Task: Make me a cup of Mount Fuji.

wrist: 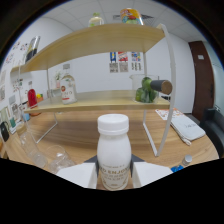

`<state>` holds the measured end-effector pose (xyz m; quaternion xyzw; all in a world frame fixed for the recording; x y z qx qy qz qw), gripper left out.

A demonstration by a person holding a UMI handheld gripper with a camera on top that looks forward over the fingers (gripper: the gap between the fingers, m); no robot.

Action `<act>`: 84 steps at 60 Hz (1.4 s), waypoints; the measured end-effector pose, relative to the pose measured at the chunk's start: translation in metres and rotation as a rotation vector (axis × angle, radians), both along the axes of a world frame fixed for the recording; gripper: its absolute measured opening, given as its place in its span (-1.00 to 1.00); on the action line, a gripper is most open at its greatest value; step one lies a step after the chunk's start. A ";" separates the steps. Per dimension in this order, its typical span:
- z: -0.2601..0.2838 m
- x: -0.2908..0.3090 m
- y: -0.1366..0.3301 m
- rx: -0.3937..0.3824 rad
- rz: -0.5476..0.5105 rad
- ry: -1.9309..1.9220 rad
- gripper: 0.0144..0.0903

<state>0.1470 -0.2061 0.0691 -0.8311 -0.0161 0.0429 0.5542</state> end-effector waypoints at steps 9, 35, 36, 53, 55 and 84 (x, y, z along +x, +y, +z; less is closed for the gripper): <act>-0.011 0.000 -0.002 -0.022 0.006 -0.012 -0.08; -0.014 0.009 -0.032 -0.127 -0.067 -0.069 0.76; -0.010 0.009 -0.033 -0.126 -0.071 -0.073 0.87; 0.072 -0.033 -0.086 -0.148 -0.103 -0.079 0.87; 0.079 -0.040 -0.093 -0.154 -0.109 -0.070 0.87; 0.101 -0.122 -0.141 -0.213 -0.114 -0.079 0.89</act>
